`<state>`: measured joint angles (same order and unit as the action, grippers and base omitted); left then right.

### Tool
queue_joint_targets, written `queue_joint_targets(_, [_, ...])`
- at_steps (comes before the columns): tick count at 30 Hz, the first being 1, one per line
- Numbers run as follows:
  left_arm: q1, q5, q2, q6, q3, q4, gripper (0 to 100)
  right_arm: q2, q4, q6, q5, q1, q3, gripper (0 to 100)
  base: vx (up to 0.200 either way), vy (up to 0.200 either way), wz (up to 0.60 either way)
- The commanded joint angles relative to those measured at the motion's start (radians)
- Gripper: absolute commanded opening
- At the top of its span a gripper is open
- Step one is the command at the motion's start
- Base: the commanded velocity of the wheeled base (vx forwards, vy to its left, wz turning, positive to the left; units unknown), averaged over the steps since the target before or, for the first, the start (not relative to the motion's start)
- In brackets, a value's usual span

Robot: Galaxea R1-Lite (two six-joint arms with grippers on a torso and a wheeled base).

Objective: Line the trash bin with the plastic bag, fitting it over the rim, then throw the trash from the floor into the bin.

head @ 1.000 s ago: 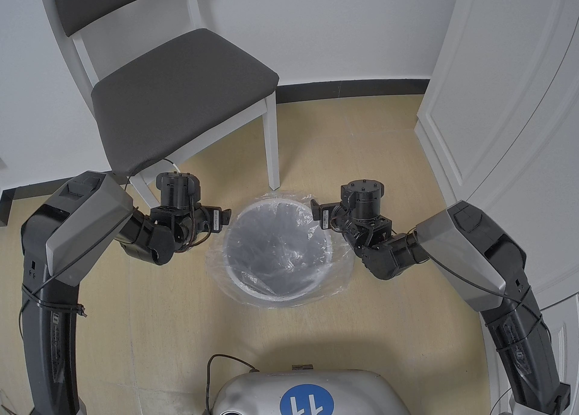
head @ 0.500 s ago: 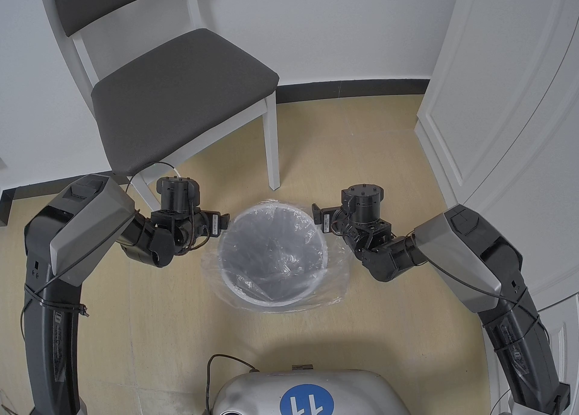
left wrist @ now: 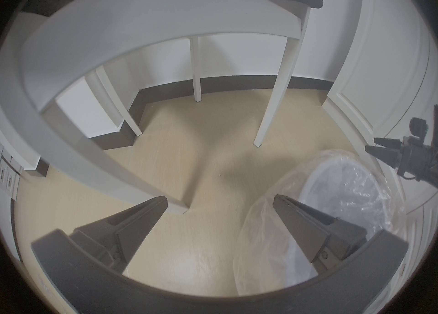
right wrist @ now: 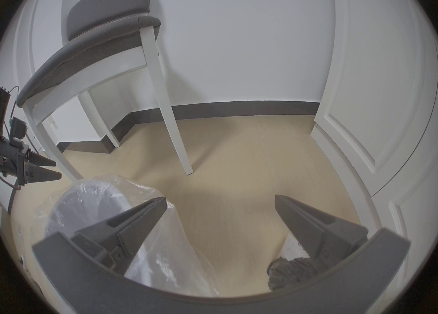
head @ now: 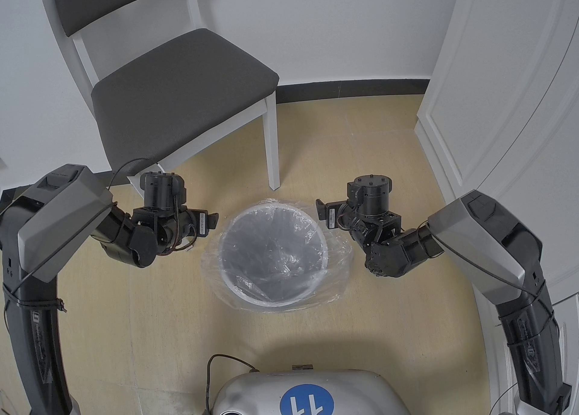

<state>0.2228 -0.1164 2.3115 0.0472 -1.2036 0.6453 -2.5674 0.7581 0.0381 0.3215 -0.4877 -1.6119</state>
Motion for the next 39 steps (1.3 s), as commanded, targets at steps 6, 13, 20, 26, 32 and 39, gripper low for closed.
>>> queue_joint_targets(6, [0.004,0.009,-0.147,-0.007,0.207,0.008,100,0.144,0.004,-0.015,0.001,-0.006,0.221,100,0.0,0.0,0.0])
queue_joint_targets(13, [0.006,0.011,-0.144,-0.009,0.268,0.008,100,0.171,0.007,-0.017,0.001,-0.008,0.316,100,0.0,0.0,0.0])
queue_joint_targets(20, [0.013,0.012,-0.129,-0.007,0.34,0.073,100,0.193,0.007,-0.018,-0.001,-0.006,0.406,100,0.0,0.0,0.0])
queue_joint_targets(26, [0.017,0.012,-0.106,-0.009,0.365,0.094,100,0.185,0.007,-0.018,-0.004,-0.006,0.449,100,0.0,0.0,0.0])
queue_joint_targets(32, [0.017,0.012,-0.057,-0.009,0.355,0.096,100,0.153,0.007,-0.017,-0.012,-0.005,0.466,100,0.0,0.0,0.0])
queue_joint_targets(39, [0.015,0.009,0.037,-0.007,0.3,0.146,100,0.098,0.007,-0.017,-0.013,0.004,0.451,100,0.0,0.0,0.0])
